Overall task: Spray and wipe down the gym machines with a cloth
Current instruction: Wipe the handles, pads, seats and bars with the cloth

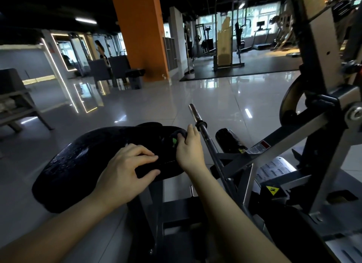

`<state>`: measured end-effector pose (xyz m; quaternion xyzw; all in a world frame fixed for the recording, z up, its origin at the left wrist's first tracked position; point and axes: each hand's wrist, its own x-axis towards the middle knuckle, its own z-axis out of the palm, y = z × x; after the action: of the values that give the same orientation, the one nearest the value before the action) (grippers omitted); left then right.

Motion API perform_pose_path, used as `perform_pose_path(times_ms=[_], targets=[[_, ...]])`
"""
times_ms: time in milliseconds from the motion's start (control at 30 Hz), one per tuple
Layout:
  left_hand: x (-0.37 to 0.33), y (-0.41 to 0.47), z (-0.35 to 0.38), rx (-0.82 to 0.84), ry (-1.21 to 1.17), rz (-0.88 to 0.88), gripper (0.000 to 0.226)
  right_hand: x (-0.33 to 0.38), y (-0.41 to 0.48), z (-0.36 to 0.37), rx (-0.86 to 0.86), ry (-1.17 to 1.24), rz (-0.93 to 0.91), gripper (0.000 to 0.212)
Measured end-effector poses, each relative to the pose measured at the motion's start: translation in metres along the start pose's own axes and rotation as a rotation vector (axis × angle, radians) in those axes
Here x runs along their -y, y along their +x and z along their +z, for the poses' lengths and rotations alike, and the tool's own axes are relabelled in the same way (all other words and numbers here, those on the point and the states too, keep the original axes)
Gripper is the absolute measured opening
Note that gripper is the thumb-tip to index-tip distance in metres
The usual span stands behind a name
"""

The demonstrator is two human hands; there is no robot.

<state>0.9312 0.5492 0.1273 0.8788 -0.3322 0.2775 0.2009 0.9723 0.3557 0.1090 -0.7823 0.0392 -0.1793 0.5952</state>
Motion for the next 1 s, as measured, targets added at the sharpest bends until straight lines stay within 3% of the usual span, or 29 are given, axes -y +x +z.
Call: perform_pose_path(times_ms=[100,233,367,500,600,700,800,933,1000], targets=[[-0.002,-0.001,-0.001,-0.007,0.002,-0.002,0.034,-0.003,-0.017,0.001,-0.005,-0.055,-0.123,0.040],[-0.004,-0.002,-0.001,-0.010,0.009,-0.003,0.032,-0.009,-0.052,-0.005,0.017,-0.131,-0.272,0.048],[-0.004,-0.002,-0.002,0.003,0.008,-0.005,0.033,-0.002,-0.030,-0.004,0.016,-0.091,-0.175,0.054],[-0.004,-0.002,-0.003,0.014,0.007,-0.019,0.033,0.007,-0.017,0.004,-0.058,-0.031,-0.040,0.044],[-0.004,-0.003,-0.003,0.014,0.006,-0.022,0.033,0.008,-0.037,0.003,-0.079,-0.024,-0.065,0.035],[-0.002,-0.003,-0.001,0.009,0.006,-0.020,0.034,0.004,-0.050,0.000,-0.060,-0.050,-0.149,0.038],[-0.002,-0.005,0.000,0.009,0.008,-0.019,0.034,0.000,-0.026,0.000,-0.002,-0.099,-0.104,0.041],[-0.002,-0.004,0.000,0.015,0.003,-0.025,0.034,0.000,0.014,-0.006,0.029,-0.084,-0.004,0.019],[-0.002,-0.005,-0.001,0.022,0.004,-0.035,0.034,-0.002,0.006,-0.011,0.016,-0.133,-0.115,0.007]])
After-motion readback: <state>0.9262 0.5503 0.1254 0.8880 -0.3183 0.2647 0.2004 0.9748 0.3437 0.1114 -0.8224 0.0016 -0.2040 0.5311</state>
